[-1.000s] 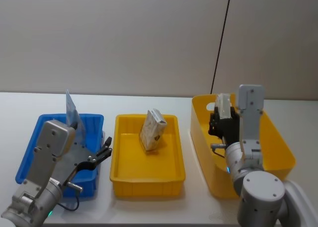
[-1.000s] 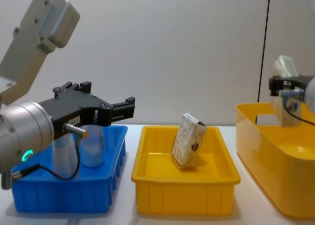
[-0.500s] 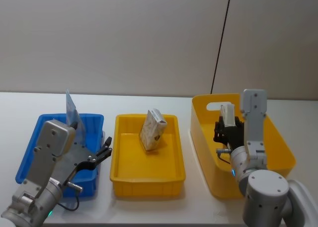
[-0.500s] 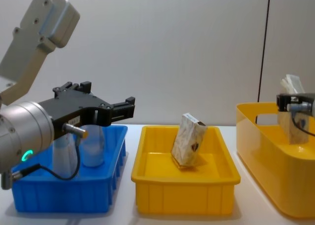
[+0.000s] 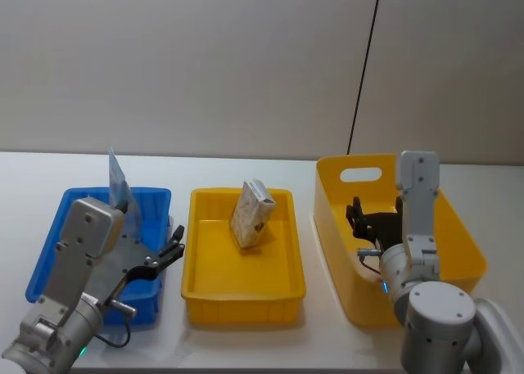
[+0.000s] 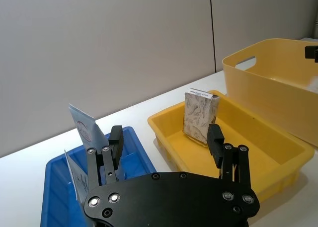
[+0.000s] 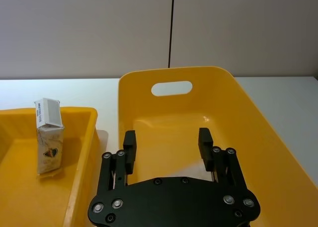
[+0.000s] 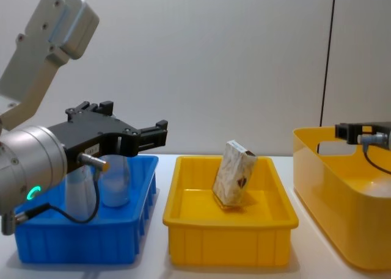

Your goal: Bimanual collaborative sorting of washing and personal care products

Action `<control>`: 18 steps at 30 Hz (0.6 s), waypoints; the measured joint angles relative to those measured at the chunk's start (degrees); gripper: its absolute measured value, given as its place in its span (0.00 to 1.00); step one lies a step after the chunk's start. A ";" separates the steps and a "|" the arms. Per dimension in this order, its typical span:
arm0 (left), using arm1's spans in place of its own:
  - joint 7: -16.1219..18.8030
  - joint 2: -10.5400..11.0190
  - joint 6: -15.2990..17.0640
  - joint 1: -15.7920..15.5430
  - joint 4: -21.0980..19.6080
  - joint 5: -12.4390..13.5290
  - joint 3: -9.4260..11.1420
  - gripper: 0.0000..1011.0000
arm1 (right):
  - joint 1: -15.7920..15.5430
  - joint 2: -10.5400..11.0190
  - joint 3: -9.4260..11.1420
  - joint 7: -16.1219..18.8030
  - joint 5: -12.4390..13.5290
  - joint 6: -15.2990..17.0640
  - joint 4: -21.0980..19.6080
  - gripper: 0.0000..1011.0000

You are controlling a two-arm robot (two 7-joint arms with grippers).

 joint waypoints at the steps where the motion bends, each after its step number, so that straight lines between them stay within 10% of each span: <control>1: 0.00 0.00 0.00 0.00 0.00 0.00 0.00 0.99 | -0.04 -0.03 0.02 0.00 -0.07 -0.03 0.00 0.72; 9: 0.00 0.00 0.00 0.00 0.00 0.00 0.00 0.99 | -0.51 -0.22 0.13 0.00 -0.63 -0.80 -0.30 0.97; 18: 0.00 0.00 0.00 0.00 0.00 0.00 0.00 0.99 | -1.33 0.02 -0.36 1.05 -1.22 -2.88 -1.36 0.99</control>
